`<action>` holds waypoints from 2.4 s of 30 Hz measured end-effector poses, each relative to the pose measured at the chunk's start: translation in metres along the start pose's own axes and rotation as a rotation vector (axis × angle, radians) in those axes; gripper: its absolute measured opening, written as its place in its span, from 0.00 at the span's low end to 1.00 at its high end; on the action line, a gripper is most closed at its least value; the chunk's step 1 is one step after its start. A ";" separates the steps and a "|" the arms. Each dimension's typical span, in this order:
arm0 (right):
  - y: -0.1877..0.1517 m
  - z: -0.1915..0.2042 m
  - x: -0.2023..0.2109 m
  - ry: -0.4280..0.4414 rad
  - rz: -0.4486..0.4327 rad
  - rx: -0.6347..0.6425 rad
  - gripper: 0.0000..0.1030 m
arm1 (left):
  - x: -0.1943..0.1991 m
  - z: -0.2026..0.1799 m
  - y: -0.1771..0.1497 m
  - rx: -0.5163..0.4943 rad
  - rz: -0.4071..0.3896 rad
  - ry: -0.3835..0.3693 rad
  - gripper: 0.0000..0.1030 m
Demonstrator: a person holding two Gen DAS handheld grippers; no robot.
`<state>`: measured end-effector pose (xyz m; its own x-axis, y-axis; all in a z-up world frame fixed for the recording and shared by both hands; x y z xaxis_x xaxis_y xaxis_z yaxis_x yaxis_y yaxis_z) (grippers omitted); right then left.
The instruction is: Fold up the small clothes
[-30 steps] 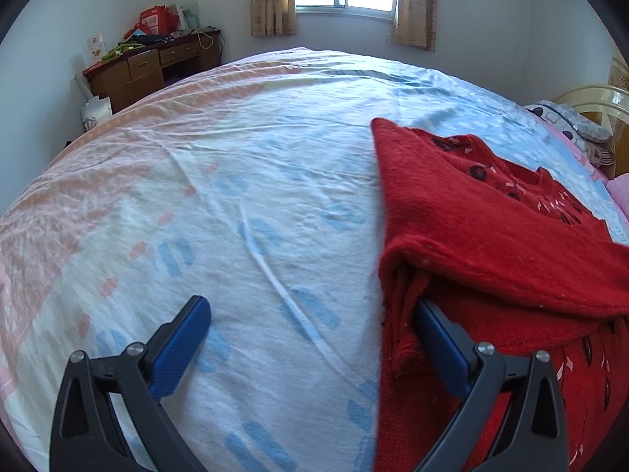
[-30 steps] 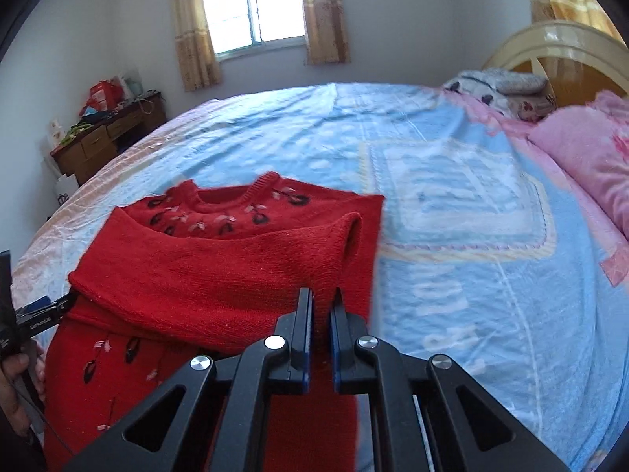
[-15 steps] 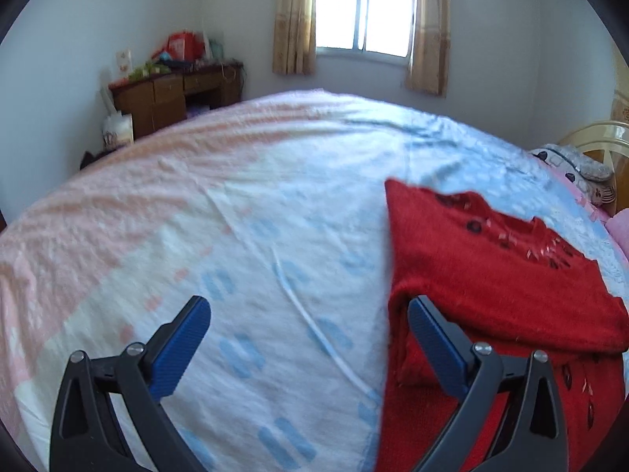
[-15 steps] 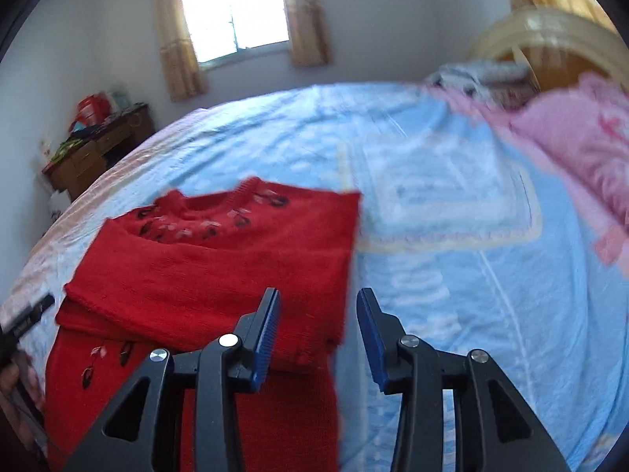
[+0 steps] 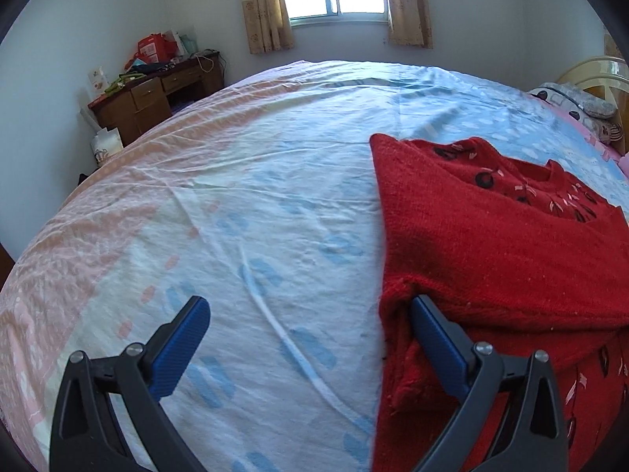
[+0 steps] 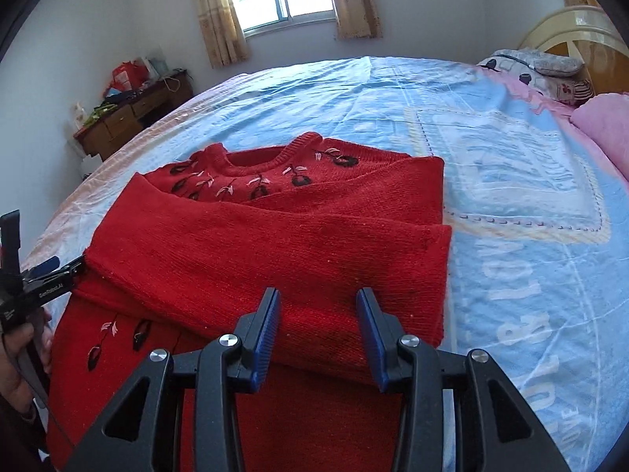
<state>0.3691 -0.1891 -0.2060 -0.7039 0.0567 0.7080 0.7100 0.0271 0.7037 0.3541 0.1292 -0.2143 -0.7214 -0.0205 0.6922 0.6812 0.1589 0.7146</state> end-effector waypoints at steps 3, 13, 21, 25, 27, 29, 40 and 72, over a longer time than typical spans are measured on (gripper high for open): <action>-0.004 0.000 0.003 -0.018 -0.009 0.011 0.40 | -0.001 0.000 -0.001 0.002 0.000 -0.004 1.00; -0.013 -0.003 0.003 -0.035 -0.025 0.019 0.40 | 0.000 -0.005 -0.003 -0.005 0.001 -0.004 1.00; -0.011 -0.002 0.002 -0.038 -0.035 0.023 0.41 | 0.000 -0.005 -0.005 0.004 0.004 -0.021 1.00; -0.010 -0.004 0.007 -0.030 -0.049 0.014 0.41 | 0.004 -0.004 -0.006 0.015 -0.004 -0.040 1.00; -0.012 -0.003 0.013 -0.038 -0.061 0.020 0.43 | 0.008 -0.005 -0.008 0.018 -0.005 -0.072 1.00; -0.017 -0.001 0.015 -0.042 -0.062 0.042 0.47 | 0.011 -0.007 -0.012 0.016 -0.004 -0.097 1.00; -0.025 0.007 0.049 -0.056 -0.107 0.042 0.56 | 0.040 -0.019 -0.029 -0.033 0.007 -0.160 1.00; -0.133 0.028 0.104 -0.015 0.112 0.118 0.57 | 0.119 -0.036 -0.107 -0.114 0.083 -0.296 0.99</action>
<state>0.2019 -0.1590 -0.2275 -0.6207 0.0807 0.7799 0.7819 0.1368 0.6082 0.2000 0.0745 -0.2049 -0.6566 0.2785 0.7009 0.7364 0.0361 0.6756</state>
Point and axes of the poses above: each gripper's, at about its wrist camera, not at the fingertips, and x roughly against the way its jaws point, z to its left, y to its top, the point moved 7 cm from there along -x, roughly the way its jaws point, and after that the axes turned 15 degrees about -y, right-handed, at the moved point
